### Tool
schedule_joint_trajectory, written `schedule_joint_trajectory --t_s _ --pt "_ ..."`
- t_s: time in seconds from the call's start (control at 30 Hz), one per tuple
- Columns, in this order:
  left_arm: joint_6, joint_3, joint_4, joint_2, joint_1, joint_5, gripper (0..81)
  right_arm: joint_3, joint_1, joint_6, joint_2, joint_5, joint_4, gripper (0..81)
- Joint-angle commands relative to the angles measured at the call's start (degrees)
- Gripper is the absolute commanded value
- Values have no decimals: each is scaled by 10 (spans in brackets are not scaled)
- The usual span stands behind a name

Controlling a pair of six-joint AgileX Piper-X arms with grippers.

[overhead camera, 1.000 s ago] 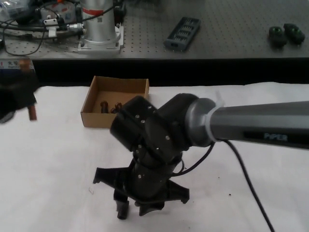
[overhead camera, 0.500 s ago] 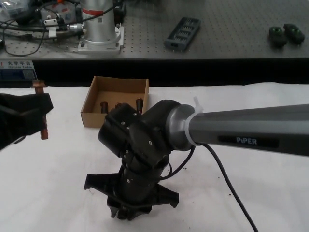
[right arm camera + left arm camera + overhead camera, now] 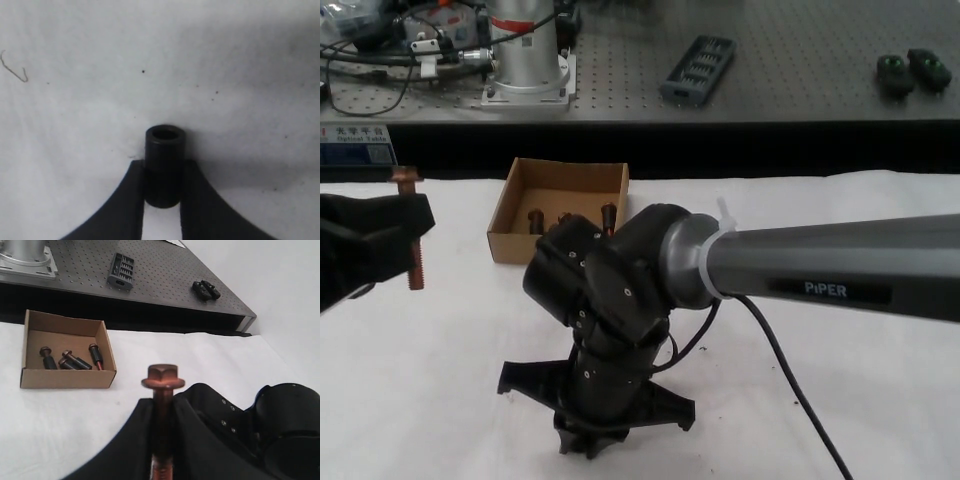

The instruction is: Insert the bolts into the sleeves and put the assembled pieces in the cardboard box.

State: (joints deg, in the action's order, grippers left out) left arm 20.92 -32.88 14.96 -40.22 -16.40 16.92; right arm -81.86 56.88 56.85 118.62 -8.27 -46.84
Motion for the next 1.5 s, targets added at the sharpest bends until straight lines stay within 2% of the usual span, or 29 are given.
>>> schedule_joint_trajectory --t_s 0.0,0.1,0.27,0.4,0.57,0.67,0.8,1.03,1.23,1.47 --pt "-2 -3 -13 4 1 4 6 3 -16 -3 13 12 36 53" --pt "-2 -3 -14 4 1 3 6 3 -27 -50 6 11 57 53" --pt "-4 -3 -46 -5 9 2 6 6 -51 -275 -32 38 73 54" --pt "3 -3 -124 -35 17 6 6 35 -87 -392 -80 48 105 54" --pt "82 -3 -232 -112 19 49 6 96 -148 -508 -129 -61 217 54" --pt "125 -3 -290 -168 19 86 6 124 -178 -543 -154 -95 219 54" --pt "137 -7 -359 -227 17 123 6 189 -210 -615 -197 -155 241 54" --pt "152 -51 -364 -298 9 134 6 326 -246 -625 -290 -277 373 54" --pt "152 -105 -364 -366 -45 149 6 389 -247 -625 -346 -314 457 54" --pt "151 -145 -365 -431 -107 145 6 430 -249 -633 -351 -361 509 54"
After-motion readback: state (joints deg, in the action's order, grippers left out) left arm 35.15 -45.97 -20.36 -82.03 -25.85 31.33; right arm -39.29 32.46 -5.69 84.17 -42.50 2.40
